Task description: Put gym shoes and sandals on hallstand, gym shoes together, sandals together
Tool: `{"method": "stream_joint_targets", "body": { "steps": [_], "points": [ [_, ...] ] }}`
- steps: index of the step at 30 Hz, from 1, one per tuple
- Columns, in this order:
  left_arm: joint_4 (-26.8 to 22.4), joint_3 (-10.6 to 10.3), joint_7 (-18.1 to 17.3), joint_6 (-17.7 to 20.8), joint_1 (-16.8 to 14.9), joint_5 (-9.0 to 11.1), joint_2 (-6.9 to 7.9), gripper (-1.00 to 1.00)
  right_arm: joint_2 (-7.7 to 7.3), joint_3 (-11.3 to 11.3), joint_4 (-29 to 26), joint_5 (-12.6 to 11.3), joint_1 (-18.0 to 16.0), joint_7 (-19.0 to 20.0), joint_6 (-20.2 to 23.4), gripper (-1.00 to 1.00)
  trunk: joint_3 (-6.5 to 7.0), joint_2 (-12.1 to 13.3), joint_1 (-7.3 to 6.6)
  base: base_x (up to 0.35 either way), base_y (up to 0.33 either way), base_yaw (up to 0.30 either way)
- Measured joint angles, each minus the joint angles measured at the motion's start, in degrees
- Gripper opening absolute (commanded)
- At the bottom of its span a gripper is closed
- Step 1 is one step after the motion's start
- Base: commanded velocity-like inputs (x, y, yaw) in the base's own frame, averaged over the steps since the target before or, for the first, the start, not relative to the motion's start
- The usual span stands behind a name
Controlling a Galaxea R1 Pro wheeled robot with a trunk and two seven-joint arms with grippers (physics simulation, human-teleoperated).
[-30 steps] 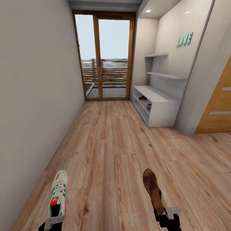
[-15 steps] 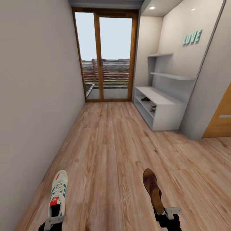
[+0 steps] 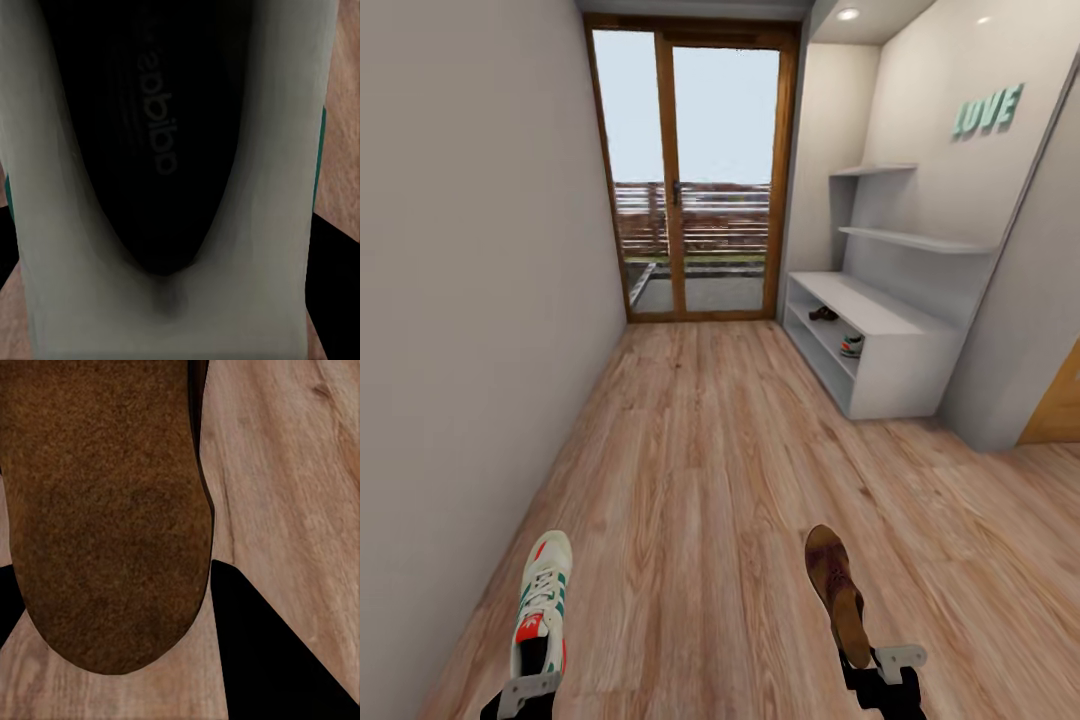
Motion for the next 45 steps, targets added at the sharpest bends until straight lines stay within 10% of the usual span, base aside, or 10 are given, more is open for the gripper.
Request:
{"method": "stream_joint_targets", "body": {
  "steps": [45],
  "points": [
    [0.08,0.00,-0.04,0.00,0.02,-0.01,0.05,-1.00,0.00,0.01,0.00,0.00,0.00,-0.01,-0.01,-1.00,0.00,0.00,0.00,0.337,0.028,0.000]
  ]
}}
